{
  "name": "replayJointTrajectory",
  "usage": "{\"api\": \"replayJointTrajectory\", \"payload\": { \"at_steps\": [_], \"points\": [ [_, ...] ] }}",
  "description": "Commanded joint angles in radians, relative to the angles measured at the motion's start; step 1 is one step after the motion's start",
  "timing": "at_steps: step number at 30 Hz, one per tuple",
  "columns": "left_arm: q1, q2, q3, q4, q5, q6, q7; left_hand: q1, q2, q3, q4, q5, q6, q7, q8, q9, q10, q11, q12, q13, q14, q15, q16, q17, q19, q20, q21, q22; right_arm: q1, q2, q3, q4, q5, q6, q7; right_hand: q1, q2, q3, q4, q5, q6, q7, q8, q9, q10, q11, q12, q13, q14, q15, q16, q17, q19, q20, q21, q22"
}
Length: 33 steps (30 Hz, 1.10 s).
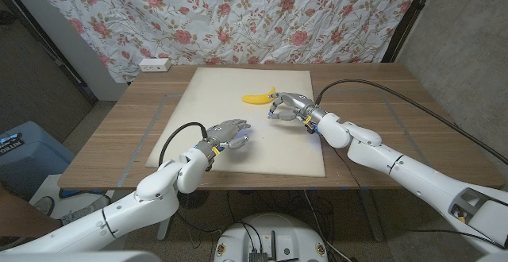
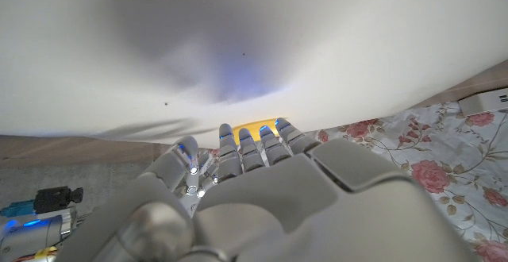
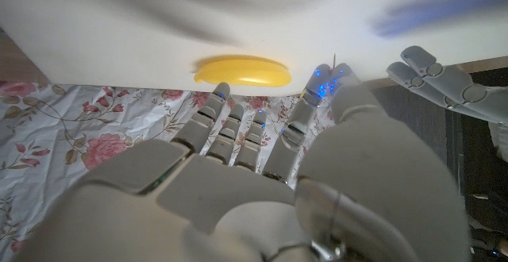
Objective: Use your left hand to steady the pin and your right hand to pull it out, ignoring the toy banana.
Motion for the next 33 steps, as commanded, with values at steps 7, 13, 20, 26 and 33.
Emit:
{"api": "replayJointTrajectory", "payload": {
  "at_steps": [7,13,20,26,33],
  "points": [
    [0.048,-0.033,-0.08,0.016,-0.118,-0.032,0.136,0.008,0.084,-0.006,-0.003,-0.004,0.013,-0.004,-0.001,0.002,0.012,-0.005,0.008,0.001,0.008,-0.039,0.004,0.004,0.012,-0.06,0.008,0.004,-0.026,-0.047,0.021,-0.092,-0.04,-0.097,0.028,0.005,0.011,-0.005,-0.001,0.001,0.006,-0.002,0.0,0.002,0.007,-0.001,-0.003,0.002,-0.001,-0.035,0.007,0.004,-0.002,0.003,-0.001,0.005],
    [0.057,-0.045,-0.102,0.032,-0.175,-0.061,0.175,0.007,0.083,-0.009,-0.001,-0.004,0.015,-0.003,-0.001,0.002,0.014,-0.005,0.008,0.001,0.01,-0.041,0.004,0.004,0.016,-0.058,0.009,0.004,-0.031,-0.058,0.02,-0.125,-0.071,-0.136,0.038,0.005,0.012,-0.006,-0.001,0.001,0.005,-0.002,-0.001,0.002,0.008,-0.002,-0.003,0.002,0.001,-0.036,0.008,0.005,-0.001,0.003,-0.001,0.005],
    [0.063,-0.066,-0.124,0.06,-0.242,-0.105,0.224,0.007,0.083,-0.012,0.001,-0.003,0.016,-0.003,-0.002,0.002,0.016,-0.006,0.008,0.001,0.011,-0.04,0.004,0.004,0.023,-0.057,0.009,0.004,-0.029,-0.067,0.008,-0.158,-0.127,-0.181,0.056,0.004,0.012,-0.007,-0.001,0.001,0.004,-0.002,-0.002,0.001,0.01,-0.002,-0.003,0.002,0.005,-0.034,0.01,0.006,0.0,0.004,0.0,0.005],
    [0.07,-0.082,-0.138,0.08,-0.285,-0.137,0.266,0.007,0.083,-0.013,0.001,-0.003,0.017,-0.002,-0.003,0.002,0.017,-0.005,0.007,0.001,0.012,-0.04,0.003,0.004,0.024,-0.056,0.009,0.004,-0.024,-0.07,-0.003,-0.173,-0.165,-0.207,0.073,0.005,0.012,-0.008,-0.001,0.001,0.006,-0.002,-0.003,0.001,0.012,-0.002,-0.003,0.002,0.005,-0.034,0.01,0.006,0.002,0.004,0.001,0.005],
    [0.068,-0.093,-0.141,0.094,-0.308,-0.15,0.297,0.007,0.083,-0.014,0.0,-0.002,0.018,0.0,-0.003,0.002,0.019,-0.003,0.008,0.001,0.013,-0.038,0.002,0.003,0.026,-0.055,0.008,0.004,-0.015,-0.073,-0.016,-0.186,-0.206,-0.23,0.1,0.005,0.013,-0.009,-0.001,0.001,0.006,-0.002,-0.003,0.001,0.013,-0.001,-0.003,0.002,0.008,-0.034,0.012,0.007,0.003,0.003,0.001,0.005]
  ]
}}
